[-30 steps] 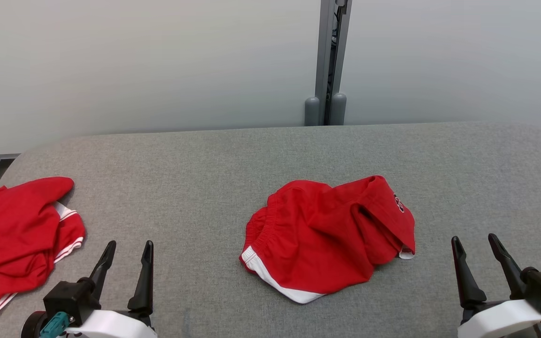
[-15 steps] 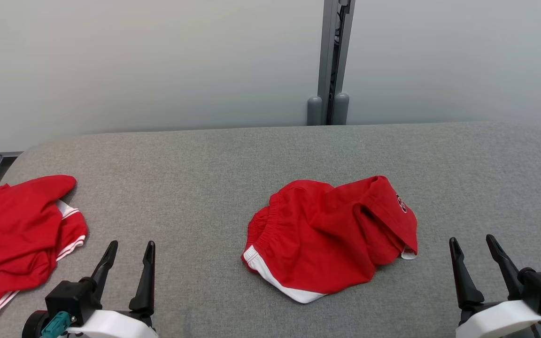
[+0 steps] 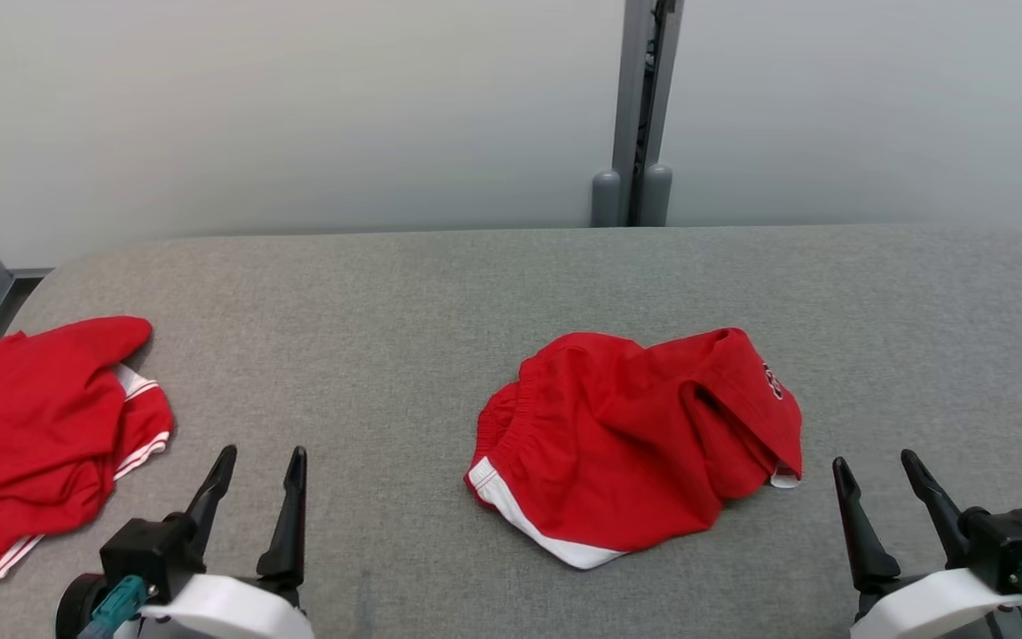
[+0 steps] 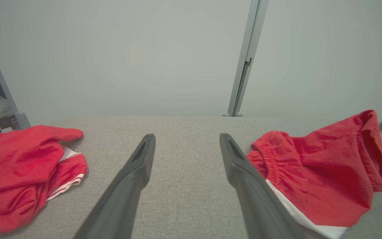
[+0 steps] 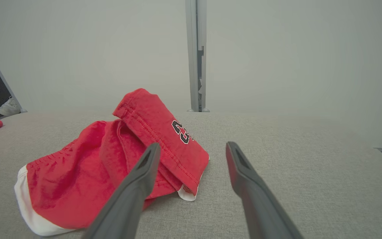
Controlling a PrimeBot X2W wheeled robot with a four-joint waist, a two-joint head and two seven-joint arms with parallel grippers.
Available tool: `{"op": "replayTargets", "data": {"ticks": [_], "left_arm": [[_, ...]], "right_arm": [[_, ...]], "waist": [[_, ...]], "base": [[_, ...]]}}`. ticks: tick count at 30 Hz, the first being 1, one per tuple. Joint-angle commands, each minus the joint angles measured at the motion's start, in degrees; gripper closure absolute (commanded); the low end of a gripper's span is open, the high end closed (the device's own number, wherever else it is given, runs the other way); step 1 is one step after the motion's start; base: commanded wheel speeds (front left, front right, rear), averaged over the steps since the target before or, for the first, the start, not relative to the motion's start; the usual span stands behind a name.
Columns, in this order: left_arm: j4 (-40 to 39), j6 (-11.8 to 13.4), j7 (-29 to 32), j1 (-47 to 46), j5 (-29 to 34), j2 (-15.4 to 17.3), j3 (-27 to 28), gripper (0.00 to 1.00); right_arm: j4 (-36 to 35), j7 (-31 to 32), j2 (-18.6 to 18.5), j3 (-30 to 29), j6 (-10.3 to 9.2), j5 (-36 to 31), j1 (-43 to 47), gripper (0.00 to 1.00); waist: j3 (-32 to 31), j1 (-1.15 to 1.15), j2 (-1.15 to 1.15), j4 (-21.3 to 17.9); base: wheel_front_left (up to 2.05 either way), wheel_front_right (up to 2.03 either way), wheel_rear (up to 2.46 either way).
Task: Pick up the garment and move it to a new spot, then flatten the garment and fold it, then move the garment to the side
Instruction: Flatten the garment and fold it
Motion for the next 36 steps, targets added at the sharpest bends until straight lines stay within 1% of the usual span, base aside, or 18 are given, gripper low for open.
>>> {"op": "replayTargets", "data": {"ticks": [1, 8, 13, 19, 22, 24, 29, 36], "left_arm": [[0.13, -0.48, -0.1, -1.71, 0.47, -0.24, -0.32, 0.0], [0.92, -1.49, -1.03, -4.8, 0.7, -1.86, -1.61, 0.0], [2.06, -2.03, -2.19, -6.9, 0.98, -2.9, -1.99, 0.0], [3.56, -2.92, -3.3, -9.52, 1.35, -4.07, -2.18, 0.0], [4.26, -3.15, -3.65, -10.44, 1.49, -4.43, -1.96, 0.0], [4.42, -3.28, -3.84, -10.62, 1.54, -4.53, -1.86, 0.0], [5.38, -3.54, -4.16, -11.33, 1.9, -5.11, -1.46, 0.0], [5.9, -4.12, -4.49, -12.08, 2.33, -5.48, -1.24, 0.0]], "right_arm": [[0.29, 0.29, -0.51, 0.51, 0.01, -0.39, -0.75, 0.0], [3.0, 1.02, -1.92, 2.9, 0.0, -0.71, -3.35, 0.0], [5.75, 0.94, -3.11, 4.45, 0.0, -1.0, -7.04, 0.0], [9.42, 0.65, -4.69, 4.23, 0.0, -1.68, -11.45, 0.0], [10.79, 0.27, -4.87, 3.17, 0.0, -1.02, -13.1, 0.98], [10.92, 0.1, -4.92, 2.97, 0.0, -0.88, -13.48, 1.0], [9.54, -1.06, -5.12, 2.6, 0.0, -0.19, -14.81, 1.0], [3.31, -1.23, -5.56, 2.66, 0.0, 0.08, -16.49, 1.0]], "waist": [[0.77, 0.0, 0.0, 1.07], [4.43, 0.0, 0.0, 4.75], [7.91, 0.0, 0.0, 6.37], [11.5, 0.0, 0.0, 7.45], [12.41, 0.0, 0.0, 7.49], [12.6, 0.0, 0.0, 7.43], [13.03, 0.0, 0.0, 6.42], [13.14, 0.0, 0.0, 4.99]], "base": [[0.0, 0.0, 0.0], [0.0, 0.0, 0.0], [0.0, 0.0, 0.0], [0.0, 0.0, 0.0], [0.0, 0.0, 0.0], [0.0, 0.0, 0.0], [0.0, 0.0, 0.0], [0.0, 0.0, 0.0]]}}
